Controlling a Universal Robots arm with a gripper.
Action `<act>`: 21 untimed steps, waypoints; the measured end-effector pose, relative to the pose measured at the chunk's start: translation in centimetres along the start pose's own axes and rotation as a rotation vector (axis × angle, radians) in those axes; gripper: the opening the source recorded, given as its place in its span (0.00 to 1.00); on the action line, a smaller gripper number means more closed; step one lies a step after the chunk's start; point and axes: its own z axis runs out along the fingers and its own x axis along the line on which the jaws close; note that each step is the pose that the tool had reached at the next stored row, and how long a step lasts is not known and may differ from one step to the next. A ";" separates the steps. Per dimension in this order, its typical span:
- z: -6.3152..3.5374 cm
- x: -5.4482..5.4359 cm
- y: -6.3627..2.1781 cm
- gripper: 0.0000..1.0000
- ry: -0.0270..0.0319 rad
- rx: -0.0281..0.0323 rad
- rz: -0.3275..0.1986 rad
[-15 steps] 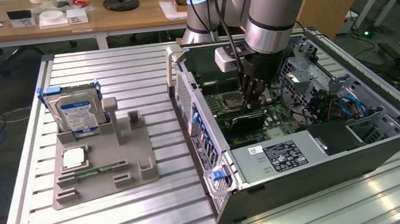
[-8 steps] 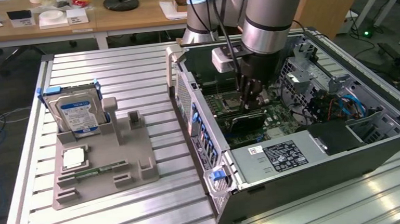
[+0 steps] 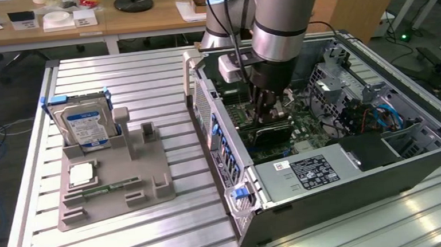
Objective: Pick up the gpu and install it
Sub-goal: 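Press down on the gpu until it lock into place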
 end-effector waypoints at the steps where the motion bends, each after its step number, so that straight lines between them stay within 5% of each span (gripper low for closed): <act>1: -0.01 0.0 0.04 0.11 0.0001 0.0000 0.000; 4: -0.01 0.0 0.24 0.11 0.0000 -0.0013 -0.011; 8: 0.00 0.0 0.46 0.11 -0.0002 -0.0192 -0.018; 21: 0.69 -0.4 0.78 0.11 -0.0009 -0.0253 -0.032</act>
